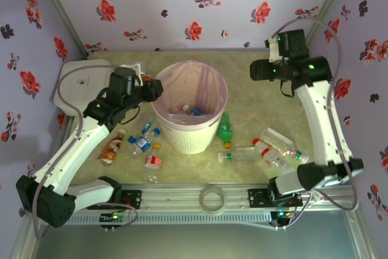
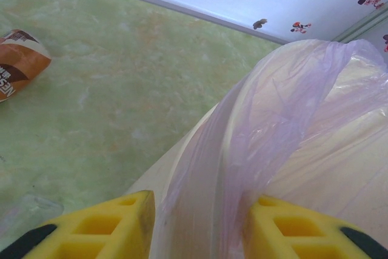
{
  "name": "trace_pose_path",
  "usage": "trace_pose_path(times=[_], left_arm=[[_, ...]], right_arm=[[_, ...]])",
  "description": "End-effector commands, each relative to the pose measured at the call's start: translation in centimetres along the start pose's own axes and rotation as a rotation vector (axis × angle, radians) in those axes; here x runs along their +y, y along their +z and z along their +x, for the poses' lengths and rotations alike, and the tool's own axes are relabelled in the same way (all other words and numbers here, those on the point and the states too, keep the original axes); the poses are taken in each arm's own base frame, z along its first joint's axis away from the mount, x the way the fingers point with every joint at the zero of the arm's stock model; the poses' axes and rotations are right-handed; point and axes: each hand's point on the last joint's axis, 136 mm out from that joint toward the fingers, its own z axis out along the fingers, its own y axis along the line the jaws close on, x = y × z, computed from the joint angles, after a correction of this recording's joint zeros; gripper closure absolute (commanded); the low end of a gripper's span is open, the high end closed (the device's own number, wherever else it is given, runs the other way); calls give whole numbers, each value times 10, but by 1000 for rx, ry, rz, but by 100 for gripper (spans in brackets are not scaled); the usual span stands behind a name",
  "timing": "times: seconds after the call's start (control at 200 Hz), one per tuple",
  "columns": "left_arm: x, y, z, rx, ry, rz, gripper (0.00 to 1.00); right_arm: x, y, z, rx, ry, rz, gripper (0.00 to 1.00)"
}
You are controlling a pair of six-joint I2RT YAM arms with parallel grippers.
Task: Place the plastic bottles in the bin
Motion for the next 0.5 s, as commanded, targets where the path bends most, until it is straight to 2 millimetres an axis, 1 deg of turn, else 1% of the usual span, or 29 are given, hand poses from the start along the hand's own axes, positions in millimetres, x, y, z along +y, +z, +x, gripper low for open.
trace_pose_path(times=[0.0, 0.055, 0.18, 0.29, 0.38, 0.445, 0.495], left_arm=[[15, 4, 18, 58, 12, -51, 58], [15, 4, 18, 58, 10, -52, 58], [15, 5, 18, 61, 11, -55, 58], [15, 5, 17, 63, 12, -57, 58], [15, 6, 16, 64, 11, -57, 58], [15, 6, 16, 64, 13, -58, 58], [15, 5, 15, 63, 13, -58, 58]], right_arm=[[10, 49, -5, 35, 71, -126, 28], [7, 75, 0, 73, 98, -129, 28], [11, 126, 5, 126, 155, -181, 27], [28, 169, 10, 176, 184, -303, 26], [40, 203, 20, 245, 200, -348, 25], [47, 221, 28, 283, 188, -350, 24], [55, 231, 33, 305, 174, -352, 24]])
